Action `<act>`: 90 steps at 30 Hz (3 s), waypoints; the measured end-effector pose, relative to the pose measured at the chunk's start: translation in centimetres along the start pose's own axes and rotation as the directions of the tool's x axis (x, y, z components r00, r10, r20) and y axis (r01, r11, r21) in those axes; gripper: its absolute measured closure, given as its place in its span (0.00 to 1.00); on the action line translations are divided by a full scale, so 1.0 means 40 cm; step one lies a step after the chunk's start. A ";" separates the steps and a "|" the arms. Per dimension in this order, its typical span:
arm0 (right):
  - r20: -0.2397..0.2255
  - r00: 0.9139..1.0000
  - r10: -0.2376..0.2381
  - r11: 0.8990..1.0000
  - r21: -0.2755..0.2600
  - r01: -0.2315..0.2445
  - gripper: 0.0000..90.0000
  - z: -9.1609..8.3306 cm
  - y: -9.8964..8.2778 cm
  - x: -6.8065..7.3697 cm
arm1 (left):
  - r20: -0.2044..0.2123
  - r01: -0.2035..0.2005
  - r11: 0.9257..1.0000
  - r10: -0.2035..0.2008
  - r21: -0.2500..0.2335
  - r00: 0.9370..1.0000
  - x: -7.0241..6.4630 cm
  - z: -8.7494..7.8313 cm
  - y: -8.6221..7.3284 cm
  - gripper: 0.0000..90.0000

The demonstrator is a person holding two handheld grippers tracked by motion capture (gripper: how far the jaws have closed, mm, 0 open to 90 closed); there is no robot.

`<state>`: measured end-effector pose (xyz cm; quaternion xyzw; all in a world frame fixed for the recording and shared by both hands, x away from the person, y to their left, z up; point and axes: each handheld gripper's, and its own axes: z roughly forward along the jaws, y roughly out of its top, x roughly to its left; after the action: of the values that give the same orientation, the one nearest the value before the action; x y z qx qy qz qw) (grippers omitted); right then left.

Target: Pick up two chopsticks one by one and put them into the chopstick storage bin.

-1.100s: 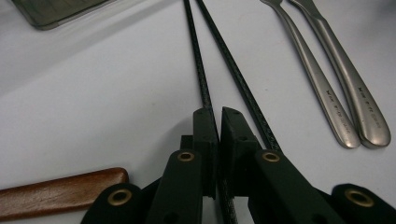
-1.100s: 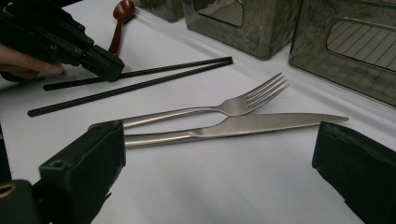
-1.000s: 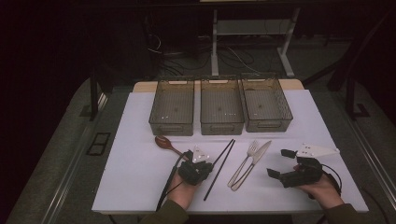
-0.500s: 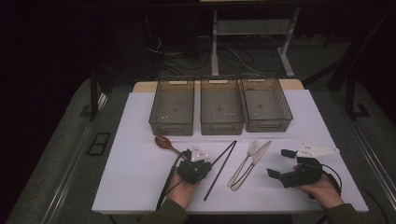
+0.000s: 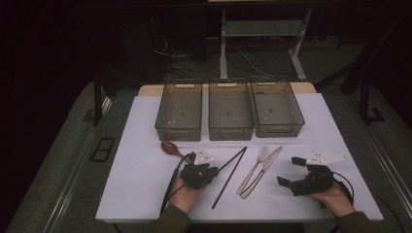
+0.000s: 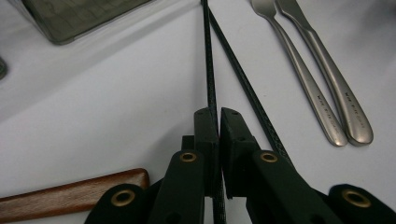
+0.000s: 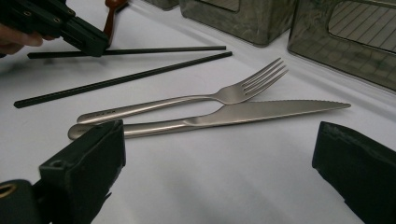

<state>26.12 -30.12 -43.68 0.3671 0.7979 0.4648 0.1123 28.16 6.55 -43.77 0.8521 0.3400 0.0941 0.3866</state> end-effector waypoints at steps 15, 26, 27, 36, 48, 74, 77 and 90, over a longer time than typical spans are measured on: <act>0.009 1.000 0.005 1.000 -0.002 -0.005 0.03 -0.002 -0.003 -0.005 | 0.071 -0.036 0.999 0.038 -0.019 0.997 0.029 -0.043 0.011 0.95; 0.005 1.000 0.006 1.000 -0.006 -0.006 0.03 -0.005 -0.003 -0.006 | 0.142 -0.079 0.996 0.082 -0.029 0.986 0.058 -0.068 0.015 0.95; 0.004 1.000 0.005 1.000 -0.005 -0.005 0.03 -0.005 -0.003 -0.005 | 0.151 -0.080 0.996 0.084 -0.030 0.985 0.060 -0.069 0.015 0.95; 0.004 1.000 0.007 1.000 -0.005 -0.007 0.02 -0.004 -0.003 -0.004 | 0.179 -0.111 0.993 0.116 -0.036 0.977 0.075 -0.075 0.031 0.95; 0.009 1.000 0.008 1.000 -0.003 -0.008 0.03 -0.003 -0.003 -0.004 | 0.194 -0.122 0.990 0.134 -0.070 0.972 0.105 -0.092 0.069 0.95; 0.009 1.000 0.015 1.000 -0.001 -0.015 0.03 -0.004 -0.005 -0.006 | 0.185 -0.145 0.987 0.157 -0.072 0.970 0.186 -0.081 0.180 0.95; 0.007 1.000 0.014 1.000 -0.003 -0.014 0.03 -0.004 -0.005 -0.006 | 0.174 -0.150 0.986 0.160 -0.069 0.972 0.199 -0.081 0.194 0.95; 0.007 1.000 0.013 1.000 -0.006 -0.013 0.03 -0.005 -0.005 -0.007 | 0.120 -0.113 0.990 0.122 -0.084 0.985 0.273 -0.085 0.236 0.95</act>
<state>26.14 -30.50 -43.78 0.3737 0.7936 0.4666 0.1132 39.70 11.25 -35.76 0.8594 0.2606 0.0764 0.4331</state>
